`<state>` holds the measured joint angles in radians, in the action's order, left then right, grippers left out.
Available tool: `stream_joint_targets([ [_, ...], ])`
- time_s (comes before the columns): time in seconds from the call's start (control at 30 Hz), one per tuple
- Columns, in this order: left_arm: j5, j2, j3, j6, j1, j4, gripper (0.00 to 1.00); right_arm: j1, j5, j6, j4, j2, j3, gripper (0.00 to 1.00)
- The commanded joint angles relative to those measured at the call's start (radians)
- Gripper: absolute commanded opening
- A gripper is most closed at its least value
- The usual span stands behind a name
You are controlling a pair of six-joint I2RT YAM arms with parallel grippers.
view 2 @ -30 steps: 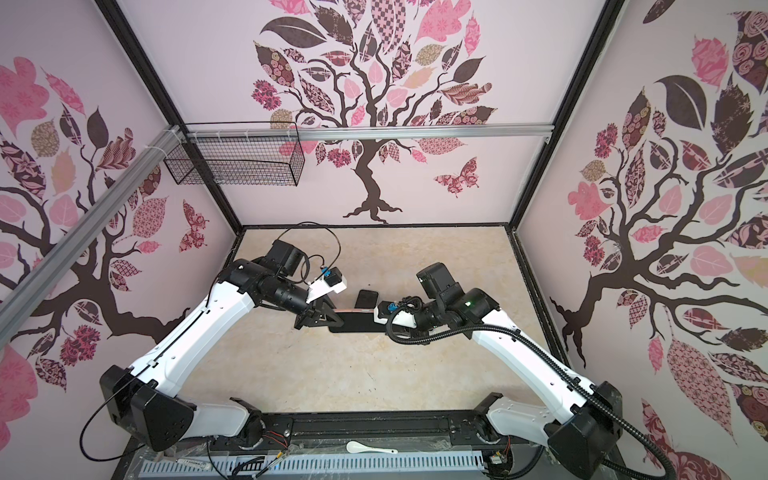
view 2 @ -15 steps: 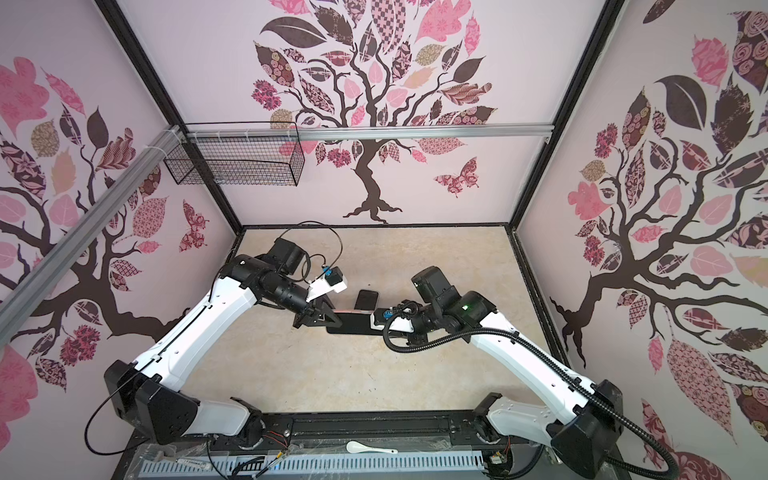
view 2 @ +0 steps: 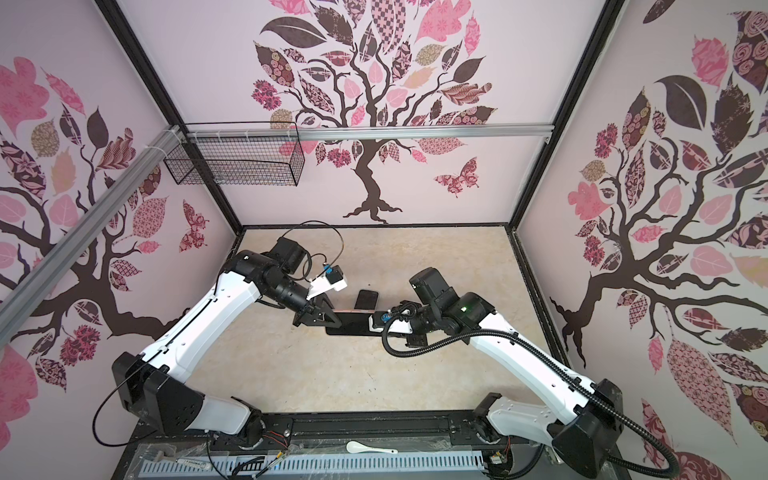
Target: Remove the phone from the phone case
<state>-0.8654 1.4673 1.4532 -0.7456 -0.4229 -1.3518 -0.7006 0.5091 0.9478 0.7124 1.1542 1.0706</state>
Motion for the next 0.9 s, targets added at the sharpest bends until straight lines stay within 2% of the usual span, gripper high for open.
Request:
stream_joint_targets([
  [0.0, -0.022, 0.048, 0.037, 0.022, 0.007, 0.084, 0.0, -0.069, 0.189, 0.048, -0.192, -0.071, 0.029, 0.03],
  [0.23, -0.105, 0.085, 0.064, -0.077, 0.003, -0.03, 0.0, -0.07, 0.132, 0.051, -0.284, -0.106, 0.0, 0.0],
  [0.63, -0.119, 0.073, 0.063, -0.109, -0.011, -0.057, 0.0, -0.07, -0.023, 0.015, -0.433, -0.149, -0.085, 0.0],
  [0.87, -0.116, 0.058, 0.051, -0.112, -0.011, -0.051, 0.0, -0.064, -0.048, -0.066, -0.466, -0.14, -0.107, 0.0],
])
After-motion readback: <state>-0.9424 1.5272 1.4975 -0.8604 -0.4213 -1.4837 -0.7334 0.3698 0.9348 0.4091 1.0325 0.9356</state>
